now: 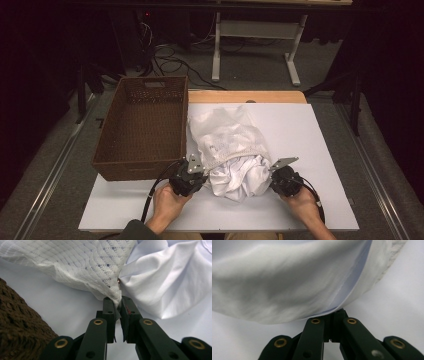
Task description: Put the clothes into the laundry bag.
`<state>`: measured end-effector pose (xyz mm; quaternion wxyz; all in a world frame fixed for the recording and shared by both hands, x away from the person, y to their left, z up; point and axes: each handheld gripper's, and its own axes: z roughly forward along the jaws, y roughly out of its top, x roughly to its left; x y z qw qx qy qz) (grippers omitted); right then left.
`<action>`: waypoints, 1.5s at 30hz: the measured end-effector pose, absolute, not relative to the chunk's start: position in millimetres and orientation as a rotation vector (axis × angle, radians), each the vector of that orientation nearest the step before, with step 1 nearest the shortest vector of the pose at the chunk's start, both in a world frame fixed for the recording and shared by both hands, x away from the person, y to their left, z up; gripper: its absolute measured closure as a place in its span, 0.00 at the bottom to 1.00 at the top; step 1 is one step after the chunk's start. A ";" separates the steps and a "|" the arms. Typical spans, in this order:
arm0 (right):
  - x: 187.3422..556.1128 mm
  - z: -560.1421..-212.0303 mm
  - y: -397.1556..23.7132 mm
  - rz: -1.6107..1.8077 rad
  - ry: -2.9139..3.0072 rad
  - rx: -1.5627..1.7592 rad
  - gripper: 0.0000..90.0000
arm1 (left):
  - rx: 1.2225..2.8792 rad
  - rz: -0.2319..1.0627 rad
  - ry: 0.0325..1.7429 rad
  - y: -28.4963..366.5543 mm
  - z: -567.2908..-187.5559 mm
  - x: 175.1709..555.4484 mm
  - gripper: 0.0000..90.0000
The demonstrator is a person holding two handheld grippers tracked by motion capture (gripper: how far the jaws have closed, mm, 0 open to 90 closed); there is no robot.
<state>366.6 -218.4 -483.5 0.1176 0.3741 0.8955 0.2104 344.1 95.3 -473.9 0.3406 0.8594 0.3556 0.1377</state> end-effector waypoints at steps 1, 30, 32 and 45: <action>365.8 -483.1 -217.5 0.621 2.626 1.094 1.00 | 2.237 0.365 0.928 95.9 -473.9 344.6 0.92; 363.1 -428.2 -155.3 0.860 2.601 0.827 0.62 | 2.279 0.300 0.957 94.7 -489.8 343.9 0.88; 366.6 -431.9 -143.1 0.845 2.620 0.807 0.55 | 2.276 0.298 0.952 95.5 -488.9 343.5 0.91; 386.3 -456.4 -97.9 0.670 2.652 0.781 0.46 | 2.238 0.260 0.934 99.6 -480.6 340.2 0.93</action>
